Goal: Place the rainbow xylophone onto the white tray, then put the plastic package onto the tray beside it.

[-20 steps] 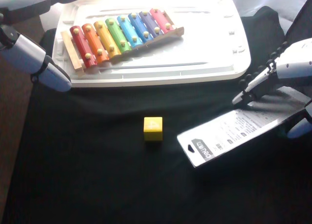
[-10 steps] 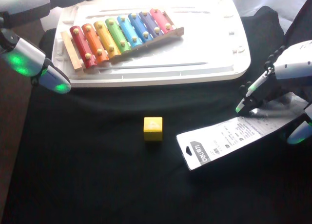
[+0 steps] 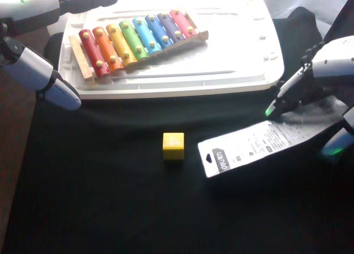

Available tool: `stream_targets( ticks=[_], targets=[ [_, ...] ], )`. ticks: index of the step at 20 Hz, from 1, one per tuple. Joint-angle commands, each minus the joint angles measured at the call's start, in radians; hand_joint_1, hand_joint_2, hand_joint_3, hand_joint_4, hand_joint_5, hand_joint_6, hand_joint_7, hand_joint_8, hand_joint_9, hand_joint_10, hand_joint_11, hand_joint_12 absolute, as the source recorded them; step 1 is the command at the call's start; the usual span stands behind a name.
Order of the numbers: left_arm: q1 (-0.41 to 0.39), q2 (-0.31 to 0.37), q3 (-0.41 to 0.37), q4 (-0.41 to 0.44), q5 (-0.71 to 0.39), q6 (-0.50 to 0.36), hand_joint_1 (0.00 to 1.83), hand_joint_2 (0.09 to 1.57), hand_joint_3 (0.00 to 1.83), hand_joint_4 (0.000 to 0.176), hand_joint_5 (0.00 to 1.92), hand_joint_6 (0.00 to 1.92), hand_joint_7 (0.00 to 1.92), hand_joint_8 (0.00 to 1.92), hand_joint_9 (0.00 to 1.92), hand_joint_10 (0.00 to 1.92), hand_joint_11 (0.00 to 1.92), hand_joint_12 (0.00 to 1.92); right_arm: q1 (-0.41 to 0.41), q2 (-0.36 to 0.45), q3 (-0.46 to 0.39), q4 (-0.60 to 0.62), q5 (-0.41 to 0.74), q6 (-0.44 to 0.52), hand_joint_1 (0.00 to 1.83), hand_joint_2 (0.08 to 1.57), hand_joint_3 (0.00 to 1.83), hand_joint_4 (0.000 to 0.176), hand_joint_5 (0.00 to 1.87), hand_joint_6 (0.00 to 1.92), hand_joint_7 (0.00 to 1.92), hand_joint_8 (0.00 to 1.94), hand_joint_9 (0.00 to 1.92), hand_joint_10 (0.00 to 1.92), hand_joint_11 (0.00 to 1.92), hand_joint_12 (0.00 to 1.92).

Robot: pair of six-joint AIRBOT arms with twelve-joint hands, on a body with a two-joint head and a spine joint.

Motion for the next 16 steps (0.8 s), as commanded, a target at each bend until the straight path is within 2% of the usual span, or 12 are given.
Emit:
stream_targets(
  ticks=[1, 2, 4, 5, 7, 9, 11, 12, 13, 14, 15, 16],
  targets=[
    [-0.004, -0.004, 0.001, -0.027, -0.076, 0.001, 0.91, 0.63, 0.0, 0.101, 0.0, 0.0, 0.0, 0.0, 0.0, 0.0, 0.0, 0.0, 0.008, 0.007, 0.002, 0.089, 0.012, -0.019, 1.16, 1.13, 0.0, 0.0, 0.96, 1.0, 1.03, 1.92, 1.25, 1.92, 1.31, 1.92],
    [-0.001, -0.006, 0.001, -0.028, -0.076, 0.001, 0.9, 0.65, 0.01, 0.091, 0.0, 0.0, 0.0, 0.0, 0.0, 0.0, 0.0, 0.0, 0.009, 0.01, 0.002, 0.109, 0.012, -0.034, 1.17, 1.11, 0.0, 0.0, 0.98, 0.96, 1.15, 1.94, 1.37, 1.92, 1.4, 1.92],
    [0.002, -0.008, 0.002, -0.028, -0.076, 0.001, 0.89, 0.66, 0.01, 0.111, 0.0, 0.0, 0.0, 0.0, 0.0, 0.0, 0.0, 0.0, 0.011, 0.015, 0.001, 0.135, 0.012, -0.054, 1.17, 1.11, 0.0, 0.0, 1.0, 0.94, 1.12, 1.94, 1.33, 1.92, 1.39, 1.92],
    [0.002, -0.01, 0.003, -0.028, -0.076, 0.001, 0.87, 0.67, 0.01, 0.114, 0.0, 0.0, 0.0, 0.0, 0.0, 0.0, 0.0, 0.0, 0.013, 0.017, 0.001, 0.143, 0.013, -0.061, 1.18, 1.1, 0.0, 0.0, 1.0, 0.93, 1.05, 1.94, 1.28, 1.92, 1.33, 1.92],
    [0.005, -0.012, 0.004, -0.028, -0.076, 0.001, 0.86, 0.67, 0.01, 0.11, 0.0, 0.0, 0.0, 0.0, 0.0, 0.0, 0.0, 0.0, 0.021, 0.02, 0.001, 0.153, 0.013, -0.073, 1.19, 1.08, 0.0, 0.0, 1.05, 0.85, 1.14, 1.94, 1.36, 1.92, 1.43, 1.92],
    [0.007, -0.012, 0.004, -0.028, -0.076, 0.001, 0.87, 0.66, 0.0, 0.143, 0.0, 0.0, 0.0, 0.0, 0.0, 0.0, 0.0, 0.0, 0.028, 0.026, -0.001, 0.174, 0.014, -0.092, 1.19, 1.08, 0.0, 0.0, 1.05, 0.85, 1.08, 1.94, 1.31, 1.92, 1.36, 1.92],
    [0.007, -0.012, 0.004, -0.028, -0.076, 0.001, 0.88, 0.66, 0.0, 0.14, 0.0, 0.0, 0.0, 0.0, 0.0, 0.0, 0.0, 0.0, 0.031, 0.039, -0.003, 0.206, 0.017, -0.1, 1.18, 1.1, 0.0, 0.0, 1.01, 0.9, 1.1, 1.9, 1.31, 1.92, 1.37, 1.92],
    [0.009, -0.012, 0.004, -0.028, -0.076, 0.001, 0.87, 0.65, 0.0, 0.151, 0.0, 0.0, 0.0, 0.0, 0.0, 0.0, 0.0, 0.0, 0.037, 0.044, -0.003, 0.215, 0.018, -0.101, 1.16, 1.14, 0.01, 0.0, 0.93, 1.03, 1.05, 1.56, 1.2, 1.72, 1.18, 1.88],
    [0.01, -0.012, 0.004, -0.028, -0.076, 0.001, 0.88, 0.65, 0.0, 0.157, 0.0, 0.0, 0.0, 0.0, 0.0, 0.0, 0.0, 0.0, 0.052, 0.048, -0.003, 0.217, 0.018, -0.101, 1.15, 1.15, 0.0, 0.0, 0.92, 1.06, 1.07, 1.52, 1.21, 1.74, 1.19, 1.91],
    [0.011, -0.012, 0.004, -0.028, -0.076, 0.001, 0.91, 0.67, 0.0, 0.129, 0.0, 0.0, 0.0, 0.0, 0.0, 0.0, 0.0, 0.0, 0.067, 0.051, -0.003, 0.217, 0.018, -0.104, 1.16, 1.14, 0.0, 0.0, 0.92, 1.06, 1.06, 1.26, 1.18, 1.52, 1.15, 1.8],
    [0.012, -0.011, 0.004, -0.028, -0.076, 0.001, 0.92, 0.67, 0.01, 0.115, 0.0, 0.0, 0.0, 0.0, 0.0, 0.0, 0.0, 0.0, 0.081, 0.053, -0.004, 0.217, 0.019, -0.106, 1.16, 1.14, 0.0, 0.0, 0.92, 1.05, 1.11, 0.96, 1.2, 1.24, 1.12, 1.64],
    [0.013, -0.011, 0.004, -0.029, -0.076, 0.001, 0.9, 0.66, 0.0, 0.09, 0.0, 0.0, 0.0, 0.0, 0.0, 0.0, 0.0, 0.0, 0.091, 0.053, -0.004, 0.219, 0.02, -0.109, 1.25, 1.13, 0.0, 0.0, 0.88, 0.92, 1.1, 1.0, 1.27, 0.82, 1.06, 1.4]
  ],
)
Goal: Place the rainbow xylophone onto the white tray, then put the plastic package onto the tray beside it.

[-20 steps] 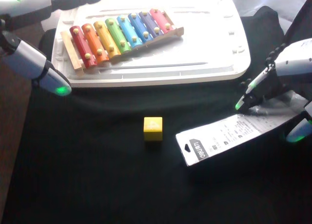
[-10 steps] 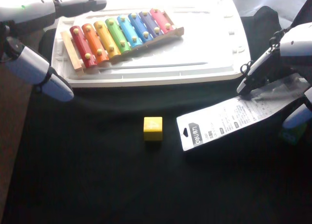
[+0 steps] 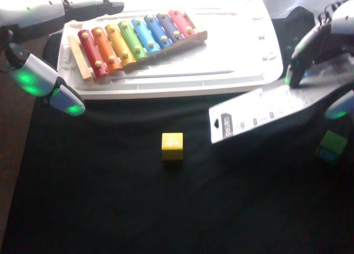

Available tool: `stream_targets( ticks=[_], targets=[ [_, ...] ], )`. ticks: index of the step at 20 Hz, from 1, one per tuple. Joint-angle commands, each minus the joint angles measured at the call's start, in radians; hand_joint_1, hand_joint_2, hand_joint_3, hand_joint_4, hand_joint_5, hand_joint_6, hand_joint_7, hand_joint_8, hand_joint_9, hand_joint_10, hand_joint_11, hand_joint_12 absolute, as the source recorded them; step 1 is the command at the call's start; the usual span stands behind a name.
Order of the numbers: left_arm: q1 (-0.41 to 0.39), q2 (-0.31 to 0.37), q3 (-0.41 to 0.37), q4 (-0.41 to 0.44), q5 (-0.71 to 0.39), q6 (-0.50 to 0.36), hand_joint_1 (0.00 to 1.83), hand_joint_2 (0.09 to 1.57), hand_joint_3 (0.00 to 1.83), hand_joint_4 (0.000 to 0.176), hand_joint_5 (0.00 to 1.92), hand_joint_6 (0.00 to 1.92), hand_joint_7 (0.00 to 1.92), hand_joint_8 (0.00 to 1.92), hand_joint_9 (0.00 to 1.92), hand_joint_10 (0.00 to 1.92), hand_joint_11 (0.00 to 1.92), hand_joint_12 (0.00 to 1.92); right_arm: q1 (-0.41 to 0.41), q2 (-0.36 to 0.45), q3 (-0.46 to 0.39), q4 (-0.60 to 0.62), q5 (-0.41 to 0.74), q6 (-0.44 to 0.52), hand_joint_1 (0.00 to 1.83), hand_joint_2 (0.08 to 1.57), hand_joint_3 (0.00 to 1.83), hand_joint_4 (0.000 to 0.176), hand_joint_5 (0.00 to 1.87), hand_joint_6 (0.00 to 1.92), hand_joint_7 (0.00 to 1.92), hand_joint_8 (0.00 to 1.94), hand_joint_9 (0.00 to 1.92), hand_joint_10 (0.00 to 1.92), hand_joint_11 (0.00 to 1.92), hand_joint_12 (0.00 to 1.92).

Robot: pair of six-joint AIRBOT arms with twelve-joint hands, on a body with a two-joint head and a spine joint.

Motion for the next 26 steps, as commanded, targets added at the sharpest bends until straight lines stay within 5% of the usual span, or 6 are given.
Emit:
stream_targets(
  ticks=[1, 4, 9, 12, 21, 26],
  targets=[
    [-0.006, 0.001, 0.004, -0.029, -0.075, 0.001, 0.88, 0.67, 0.0, 0.089, 0.0, 0.0, 0.0, 0.0, 0.0, 0.0, 0.0, 0.0, 0.024, 0.0, -0.002, 0.073, 0.042, 0.003, 1.27, 1.11, 0.0, 0.0, 0.88, 0.92, 1.14, 0.91, 1.34, 0.51, 1.08, 1.17],
    [-0.004, 0.001, 0.004, -0.029, -0.076, 0.001, 0.89, 0.66, 0.0, 0.123, 0.0, 0.0, 0.0, 0.0, 0.0, 0.0, 0.0, 0.0, 0.045, 0.002, -0.007, 0.155, 0.068, -0.09, 1.28, 1.09, 0.0, 0.0, 0.9, 0.9, 1.18, 0.84, 1.43, 0.2, 1.05, 1.13],
    [0.001, 0.001, 0.004, -0.029, -0.076, 0.001, 0.84, 0.66, 0.0, 0.132, 0.0, 0.0, 0.0, 0.0, 0.0, 0.0, 0.0, 0.0, 0.06, 0.008, -0.008, 0.254, 0.09, -0.167, 1.26, 1.15, 0.0, 0.0, 0.79, 1.02, 1.03, 1.12, 1.27, 0.86, 1.11, 1.51],
    [0.002, 0.0, 0.004, -0.029, -0.076, 0.001, 0.87, 0.66, 0.0, 0.143, 0.0, 0.0, 0.0, 0.0, 0.0, 0.0, 0.0, 0.0, 0.064, 0.008, -0.008, 0.331, 0.1, -0.229, 1.25, 1.17, 0.0, 0.0, 0.85, 0.89, 0.93, 1.32, 0.96, 1.16, 0.46, 1.86],
    [0.008, 0.0, 0.003, -0.032, -0.079, 0.001, 0.89, 0.67, 0.0, 0.004, 0.0, 0.0, 0.0, 0.0, 0.0, 0.0, 0.0, 0.0, 0.135, -0.034, 0.052, 0.383, 0.103, -0.252, 1.27, 1.12, 0.0, 0.0, 0.88, 0.88, 1.08, 1.07, 1.31, 0.9, 1.16, 1.45],
    [0.008, 0.0, 0.002, -0.034, -0.084, 0.001, 0.92, 0.66, 0.0, 0.041, 0.0, 0.0, 0.0, 0.0, 0.0, 0.0, 0.0, 0.0, 0.153, -0.071, 0.089, 0.446, 0.103, -0.268, 1.28, 1.1, 0.0, 0.0, 0.96, 0.77, 1.1, 1.01, 1.22, 0.78, 1.07, 1.47]
  ],
)
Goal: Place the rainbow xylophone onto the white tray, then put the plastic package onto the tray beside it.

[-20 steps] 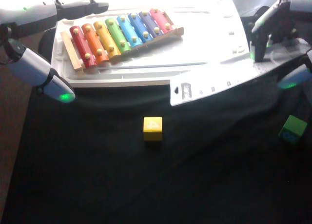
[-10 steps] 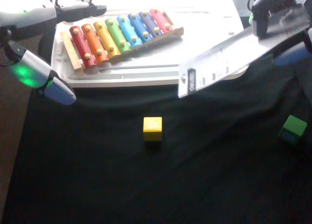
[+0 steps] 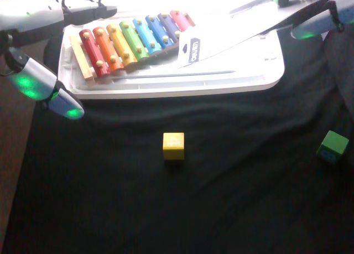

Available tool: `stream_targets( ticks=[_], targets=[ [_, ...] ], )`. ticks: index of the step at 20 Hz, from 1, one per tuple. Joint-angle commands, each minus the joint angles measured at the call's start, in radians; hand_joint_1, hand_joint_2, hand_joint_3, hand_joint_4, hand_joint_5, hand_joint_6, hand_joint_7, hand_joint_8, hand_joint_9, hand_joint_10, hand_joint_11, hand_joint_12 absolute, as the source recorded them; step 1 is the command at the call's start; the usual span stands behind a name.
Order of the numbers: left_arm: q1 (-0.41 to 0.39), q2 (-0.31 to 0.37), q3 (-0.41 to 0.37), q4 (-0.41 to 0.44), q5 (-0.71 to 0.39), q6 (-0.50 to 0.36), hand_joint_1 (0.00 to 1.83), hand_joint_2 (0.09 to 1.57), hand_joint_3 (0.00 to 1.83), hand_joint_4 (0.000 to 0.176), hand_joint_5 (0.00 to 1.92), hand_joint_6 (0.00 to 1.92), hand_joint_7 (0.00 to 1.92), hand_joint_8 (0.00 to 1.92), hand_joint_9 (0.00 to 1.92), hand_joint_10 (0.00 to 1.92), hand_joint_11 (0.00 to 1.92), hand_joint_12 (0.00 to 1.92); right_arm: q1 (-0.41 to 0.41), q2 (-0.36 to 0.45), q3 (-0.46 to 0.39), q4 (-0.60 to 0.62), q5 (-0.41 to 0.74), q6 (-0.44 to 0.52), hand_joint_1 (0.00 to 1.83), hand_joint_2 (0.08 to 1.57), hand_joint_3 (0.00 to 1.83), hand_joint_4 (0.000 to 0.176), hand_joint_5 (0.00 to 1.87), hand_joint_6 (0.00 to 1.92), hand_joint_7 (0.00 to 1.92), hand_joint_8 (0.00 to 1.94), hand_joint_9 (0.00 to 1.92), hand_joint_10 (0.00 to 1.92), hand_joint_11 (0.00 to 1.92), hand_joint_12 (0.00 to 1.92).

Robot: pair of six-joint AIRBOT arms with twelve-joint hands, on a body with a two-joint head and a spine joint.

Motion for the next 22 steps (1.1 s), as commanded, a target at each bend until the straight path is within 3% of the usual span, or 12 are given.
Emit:
stream_targets(
  ticks=[1, 3, 4, 6, 7, 9, 10, 13, 17, 19, 21, 22],
  targets=[
    [-0.006, 0.0, 0.001, -0.029, -0.083, 0.001, 0.91, 0.66, 0.0, 0.038, 0.0, 0.0, 0.0, 0.0, 0.0, 0.0, 0.0, 0.0, 0.017, 0.0, 0.005, 0.119, 0.068, -0.015, 1.28, 1.09, 0.0, 0.0, 0.99, 0.74, 1.12, 0.99, 1.23, 0.75, 1.05, 1.46],
    [-0.005, 0.0, 0.001, -0.031, -0.084, 0.001, 0.92, 0.66, 0.0, 0.007, 0.0, 0.0, 0.0, 0.0, 0.0, 0.0, 0.0, 0.0, 0.017, -0.013, 0.016, 0.148, 0.068, -0.031, 1.27, 1.09, 0.0, 0.0, 1.0, 0.91, 1.04, 0.98, 1.22, 1.34, 1.18, 1.74],
    [-0.004, 0.0, 0.001, -0.033, -0.084, 0.001, 0.92, 0.64, 0.0, 0.037, 0.0, 0.0, 0.0, 0.0, 0.0, 0.0, 0.0, 0.0, 0.017, -0.02, 0.022, 0.154, 0.068, -0.031, 1.2, 1.1, 0.0, 0.0, 1.0, 0.92, 1.08, 1.15, 1.2, 1.56, 1.19, 1.85],
    [-0.001, 0.001, 0.001, -0.037, -0.087, 0.001, 0.93, 0.64, 0.0, 0.0, 0.0, 0.0, 0.0, 0.0, 0.0, 0.0, 0.0, 0.0, 0.017, -0.051, 0.049, 0.181, 0.068, -0.031, 1.26, 1.11, 0.0, 0.0, 0.97, 0.96, 1.01, 1.03, 1.17, 1.39, 1.13, 1.79],
    [0.001, 0.001, 0.001, -0.04, -0.088, 0.001, 0.93, 0.65, 0.0, 0.0, 0.0, 0.0, 0.0, 0.0, 0.0, 0.0, 0.0, 0.0, 0.017, -0.068, 0.063, 0.188, 0.068, -0.031, 1.27, 1.12, 0.0, 0.0, 0.94, 0.81, 1.04, 1.11, 1.15, 1.13, 1.02, 1.65],
    [0.002, 0.001, 0.001, -0.042, -0.092, 0.001, 0.88, 0.65, 0.0, 0.0, 0.0, 0.0, 0.0, 0.0, 0.0, 0.0, 0.0, 0.0, 0.016, -0.103, 0.091, 0.204, 0.067, -0.031, 1.28, 1.12, 0.0, 0.0, 0.95, 0.74, 1.04, 1.16, 1.27, 1.15, 1.18, 1.63],
    [0.002, 0.001, 0.001, -0.044, -0.092, 0.001, 0.9, 0.64, 0.0, 0.0, 0.0, 0.0, 0.0, 0.0, 0.0, 0.0, 0.0, 0.0, 0.015, -0.118, 0.102, 0.214, 0.067, -0.031, 1.28, 1.11, 0.0, 0.0, 0.96, 0.73, 1.07, 1.11, 1.25, 1.05, 0.93, 1.61],
    [0.002, 0.002, 0.001, -0.049, -0.098, 0.001, 0.93, 0.65, 0.0, 0.0, 0.0, 0.0, 0.0, 0.0, 0.0, 0.0, 0.0, 0.0, 0.005, -0.17, 0.143, 0.25, 0.067, -0.031, 1.27, 1.13, 0.0, 0.0, 0.84, 0.96, 1.08, 1.05, 1.27, 0.75, 1.07, 1.45],
    [0.002, 0.002, 0.0, -0.052, -0.108, 0.001, 0.94, 0.66, 0.01, 0.0, 0.0, 0.0, 0.0, 0.0, 0.0, 0.0, 0.0, 0.0, -0.035, -0.243, 0.219, 0.316, 0.067, -0.031, 1.28, 1.11, 0.0, 0.0, 0.94, 0.78, 1.08, 1.06, 1.29, 0.77, 1.13, 1.44],
    [0.004, 0.004, 0.0, -0.056, -0.11, 0.001, 0.94, 0.65, 0.0, 0.0, 0.0, 0.0, 0.0, 0.0, 0.0, 0.0, 0.0, 0.0, -0.066, -0.29, 0.268, 0.364, 0.067, -0.031, 1.27, 1.06, 0.0, 0.0, 1.05, 0.74, 1.16, 0.83, 1.27, 0.54, 1.01, 1.34],
    [0.006, 0.006, 0.0, -0.06, -0.112, 0.001, 0.95, 0.64, 0.0, 0.0, 0.0, 0.0, 0.0, 0.0, 0.0, 0.0, 0.0, 0.0, -0.095, -0.326, 0.309, 0.401, 0.064, -0.031, 1.41, 1.01, 0.0, 0.0, 1.09, 0.55, 1.25, 0.47, 1.27, 0.85, 1.06, 1.25],
    [0.006, 0.006, -0.001, -0.061, -0.113, 0.001, 0.93, 0.63, 0.0, 0.0, 0.0, 0.0, 0.0, 0.0, 0.0, 0.0, 0.0, 0.0, -0.101, -0.334, 0.319, 0.412, 0.061, -0.031, 1.31, 1.04, 0.01, 0.0, 1.06, 0.68, 1.22, 0.71, 1.3, 0.75, 1.12, 1.38]
  ],
)
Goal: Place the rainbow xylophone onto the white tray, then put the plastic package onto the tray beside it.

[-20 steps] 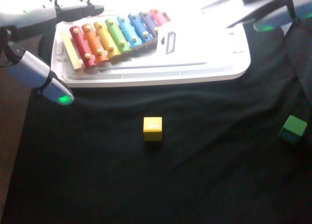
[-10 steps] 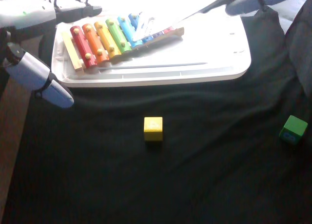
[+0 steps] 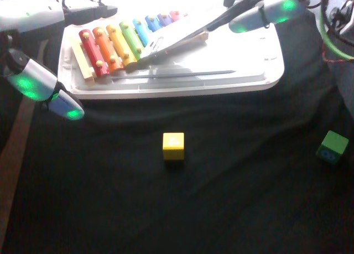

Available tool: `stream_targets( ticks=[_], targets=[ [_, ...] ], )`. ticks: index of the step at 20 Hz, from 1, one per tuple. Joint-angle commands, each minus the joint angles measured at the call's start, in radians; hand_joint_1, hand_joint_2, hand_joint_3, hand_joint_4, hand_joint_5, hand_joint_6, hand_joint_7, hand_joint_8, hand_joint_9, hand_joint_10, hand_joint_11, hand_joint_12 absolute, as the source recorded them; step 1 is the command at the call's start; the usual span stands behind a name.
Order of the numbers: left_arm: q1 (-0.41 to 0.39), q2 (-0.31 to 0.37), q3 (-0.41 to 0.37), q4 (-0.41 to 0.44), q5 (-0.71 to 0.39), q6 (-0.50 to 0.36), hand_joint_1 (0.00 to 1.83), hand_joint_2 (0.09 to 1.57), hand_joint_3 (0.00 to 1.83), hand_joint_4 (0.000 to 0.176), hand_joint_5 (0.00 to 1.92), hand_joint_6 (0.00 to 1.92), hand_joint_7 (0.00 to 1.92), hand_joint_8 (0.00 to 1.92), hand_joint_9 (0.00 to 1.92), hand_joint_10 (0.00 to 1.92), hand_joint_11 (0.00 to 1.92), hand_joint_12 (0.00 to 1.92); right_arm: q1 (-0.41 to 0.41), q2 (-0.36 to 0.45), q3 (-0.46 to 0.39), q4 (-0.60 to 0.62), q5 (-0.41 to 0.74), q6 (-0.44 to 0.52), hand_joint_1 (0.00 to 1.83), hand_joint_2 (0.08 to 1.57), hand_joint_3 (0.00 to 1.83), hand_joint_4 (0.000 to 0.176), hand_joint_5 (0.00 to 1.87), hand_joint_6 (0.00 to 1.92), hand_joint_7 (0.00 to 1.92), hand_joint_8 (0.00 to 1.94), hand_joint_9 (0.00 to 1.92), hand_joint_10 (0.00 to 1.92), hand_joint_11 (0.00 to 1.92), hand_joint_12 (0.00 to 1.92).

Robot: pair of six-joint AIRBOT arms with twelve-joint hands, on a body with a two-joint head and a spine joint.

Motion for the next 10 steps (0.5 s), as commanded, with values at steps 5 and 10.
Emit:
stream_targets(
  ticks=[5, 10],
  targets=[
    [-0.007, 0.006, -0.004, -0.033, -0.089, 0.001, 0.92, 0.66, 0.01, 0.0, 0.0, 0.0, 0.0, 0.0, 0.0, 0.0, 0.0, 0.0, -0.012, -0.022, 0.041, 0.084, 0.054, 0.012, 1.27, 1.12, 0.0, 0.0, 0.91, 0.83, 1.04, 1.13, 1.24, 0.88, 1.14, 1.41],
    [-0.004, 0.005, -0.006, -0.033, -0.092, 0.001, 1.0, 0.66, 0.0, 0.0, 0.0, 0.0, 0.0, 0.0, 0.0, 0.0, 0.0, 0.0, -0.052, -0.039, 0.064, 0.088, 0.016, 0.023, 1.27, 1.13, 0.0, 0.0, 0.87, 0.88, 1.03, 1.14, 1.16, 0.87, 0.98, 1.46]
  ],
)
